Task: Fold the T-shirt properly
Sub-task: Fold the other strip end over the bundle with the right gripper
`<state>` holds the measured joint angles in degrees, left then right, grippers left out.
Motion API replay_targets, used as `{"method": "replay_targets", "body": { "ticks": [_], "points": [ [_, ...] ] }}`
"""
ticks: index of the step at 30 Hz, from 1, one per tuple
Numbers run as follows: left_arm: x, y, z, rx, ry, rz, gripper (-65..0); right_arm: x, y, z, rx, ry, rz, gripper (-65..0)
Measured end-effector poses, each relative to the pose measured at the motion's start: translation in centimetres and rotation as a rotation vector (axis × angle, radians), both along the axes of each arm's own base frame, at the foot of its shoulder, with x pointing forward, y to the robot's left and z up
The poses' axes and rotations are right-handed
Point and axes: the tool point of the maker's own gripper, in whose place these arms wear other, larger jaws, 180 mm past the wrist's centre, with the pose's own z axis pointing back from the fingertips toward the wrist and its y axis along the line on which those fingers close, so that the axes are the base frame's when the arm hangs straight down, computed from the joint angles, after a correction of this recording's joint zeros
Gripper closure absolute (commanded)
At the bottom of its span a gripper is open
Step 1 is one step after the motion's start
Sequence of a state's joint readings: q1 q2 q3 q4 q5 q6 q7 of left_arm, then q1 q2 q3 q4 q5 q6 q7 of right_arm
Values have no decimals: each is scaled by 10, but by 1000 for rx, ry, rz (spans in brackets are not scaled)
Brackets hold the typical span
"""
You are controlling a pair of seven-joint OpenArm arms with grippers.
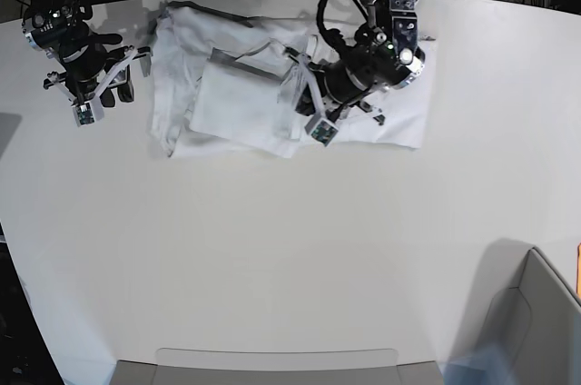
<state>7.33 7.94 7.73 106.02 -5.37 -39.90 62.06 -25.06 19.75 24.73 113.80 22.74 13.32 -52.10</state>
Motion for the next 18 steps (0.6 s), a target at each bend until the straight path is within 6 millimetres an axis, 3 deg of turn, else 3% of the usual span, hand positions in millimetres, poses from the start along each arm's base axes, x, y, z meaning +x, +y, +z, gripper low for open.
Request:
{"method": "replay_targets", "body": {
  "ticks": [3,8,11,14,18],
  "points": [
    [7,-16,16,-39,-53,-39,0,1,1,0,3,-2,0,-199],
    [7,11,22,19,-69,24,0,16,20,22,153,-134,14,-217],
    [9,19,34,5,-109,54,-15,7,39,24,308,-114,21,-281],
    [2,31,27,40,-91,56,-73,7,50,28,443,-114,13,-339],
    [-9,42,14,83,-53,63,-78,0,48,6,510,-56,-1,-310]
  ]
}}
